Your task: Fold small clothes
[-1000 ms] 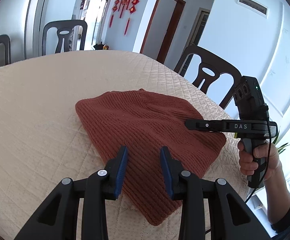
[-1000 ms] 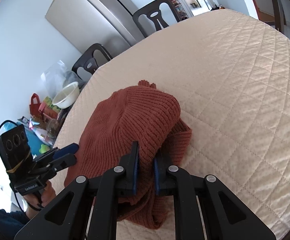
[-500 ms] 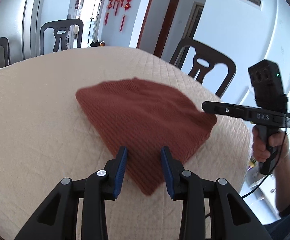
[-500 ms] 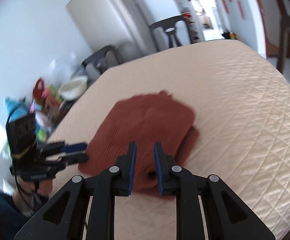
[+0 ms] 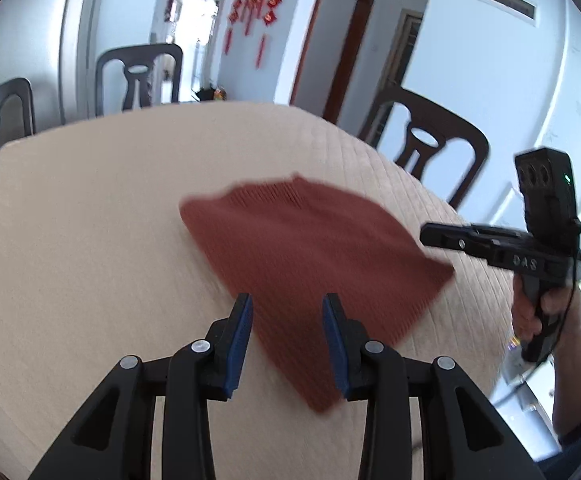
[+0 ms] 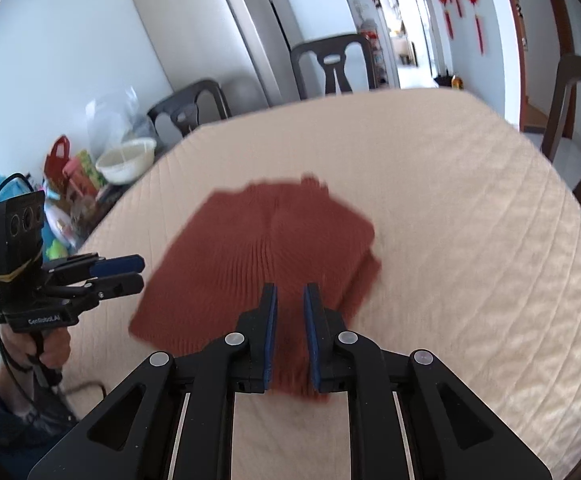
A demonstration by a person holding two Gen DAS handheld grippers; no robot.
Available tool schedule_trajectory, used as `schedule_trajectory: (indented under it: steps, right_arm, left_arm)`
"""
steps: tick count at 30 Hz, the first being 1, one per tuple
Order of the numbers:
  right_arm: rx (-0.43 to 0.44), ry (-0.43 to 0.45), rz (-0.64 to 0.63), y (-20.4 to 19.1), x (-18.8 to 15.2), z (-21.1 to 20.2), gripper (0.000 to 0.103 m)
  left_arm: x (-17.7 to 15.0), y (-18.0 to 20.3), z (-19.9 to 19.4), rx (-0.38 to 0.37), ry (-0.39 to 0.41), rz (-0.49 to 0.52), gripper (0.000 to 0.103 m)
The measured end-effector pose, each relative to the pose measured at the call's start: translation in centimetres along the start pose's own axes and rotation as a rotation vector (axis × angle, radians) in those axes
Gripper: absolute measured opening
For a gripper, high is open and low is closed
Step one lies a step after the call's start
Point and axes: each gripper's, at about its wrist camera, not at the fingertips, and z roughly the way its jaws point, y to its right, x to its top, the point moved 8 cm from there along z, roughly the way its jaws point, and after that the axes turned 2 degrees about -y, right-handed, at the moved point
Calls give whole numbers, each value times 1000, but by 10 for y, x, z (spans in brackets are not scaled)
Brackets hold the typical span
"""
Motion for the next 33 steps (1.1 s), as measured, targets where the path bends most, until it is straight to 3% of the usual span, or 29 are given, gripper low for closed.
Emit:
schedule_trajectory:
  steps: [4, 8, 17, 21, 25, 29, 33]
  right_arm:
    - [-22, 10, 28, 7, 16, 22, 14]
    - [-86, -70, 59, 25, 6, 48, 14]
    - [-81, -66, 124, 40, -11, 33, 14]
    - [-96, -42, 103, 38, 8, 30, 14]
    - [-88, -17, 95, 36, 28, 40, 14]
    - [-113, -98, 92, 45, 21, 74, 14]
    - [-98, -62, 114, 47, 23, 59, 14]
  left_arm:
    - [25, -15, 27, 36, 6, -32, 38]
    - [15, -18, 54, 32, -55, -43, 38]
    - [15, -18, 52, 6, -49, -30, 38]
    - [36, -29, 59, 46, -29, -25, 38]
    - [41, -37, 79, 85, -63, -32, 38]
    - [35, -34, 86, 126, -83, -15, 38]
    - [32, -30, 71, 127, -74, -18, 38]
